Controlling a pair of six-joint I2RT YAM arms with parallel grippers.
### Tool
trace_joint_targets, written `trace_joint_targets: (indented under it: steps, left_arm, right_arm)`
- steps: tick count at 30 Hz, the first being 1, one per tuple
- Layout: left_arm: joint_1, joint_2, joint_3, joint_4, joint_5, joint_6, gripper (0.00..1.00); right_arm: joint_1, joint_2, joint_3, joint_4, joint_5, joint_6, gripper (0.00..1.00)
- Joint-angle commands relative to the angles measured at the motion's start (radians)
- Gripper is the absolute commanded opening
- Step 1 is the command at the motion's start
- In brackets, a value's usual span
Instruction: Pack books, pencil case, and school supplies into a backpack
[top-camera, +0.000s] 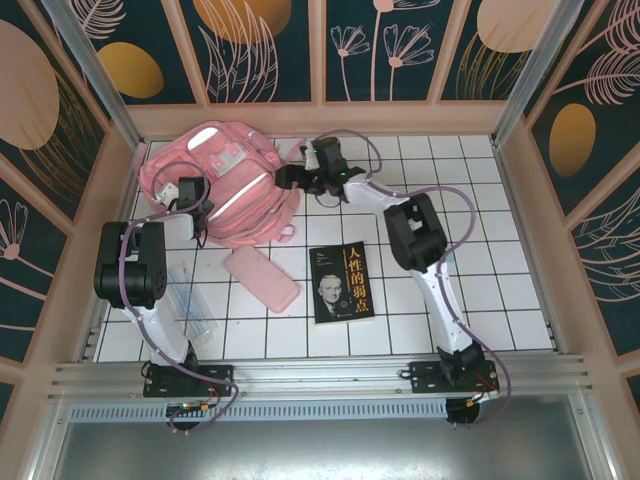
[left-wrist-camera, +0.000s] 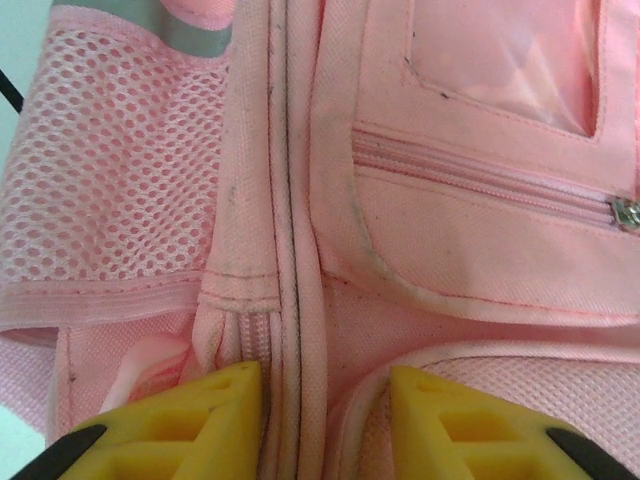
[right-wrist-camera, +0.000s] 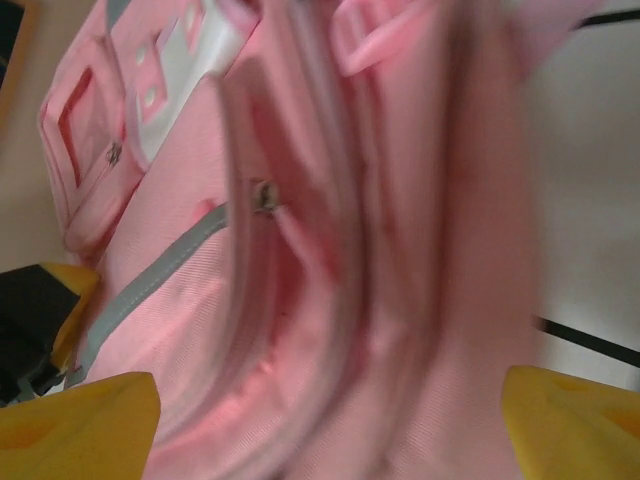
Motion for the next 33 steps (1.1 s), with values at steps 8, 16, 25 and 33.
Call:
trace_joint_targets:
  steps: [8, 16, 25, 33]
  left_arm:
    - [-0.02, 0.05, -0.048, -0.061, 0.232, 0.022, 0.45]
    - [-0.106, 0.138, 0.076, 0.012, 0.349, 0.038, 0.57]
    - [-0.187, 0.264, 0.262, 0.048, 0.449, 0.001, 0.65]
    - [-0.202, 0.355, 0.428, 0.021, 0.445, 0.046, 0.8]
  right_arm:
    - [0.019, 0.097, 0.114, -0.071, 0.014, 0.091, 0.2]
    - [-0.05, -0.231, -0.206, 0.008, 0.083, 0.031, 0.0]
    - [-0.072, -0.524, -0.623, 0.091, -0.034, 0.095, 0.02]
    - [0.031, -0.577, -0.724, 0.169, -0.126, 0.159, 0.42]
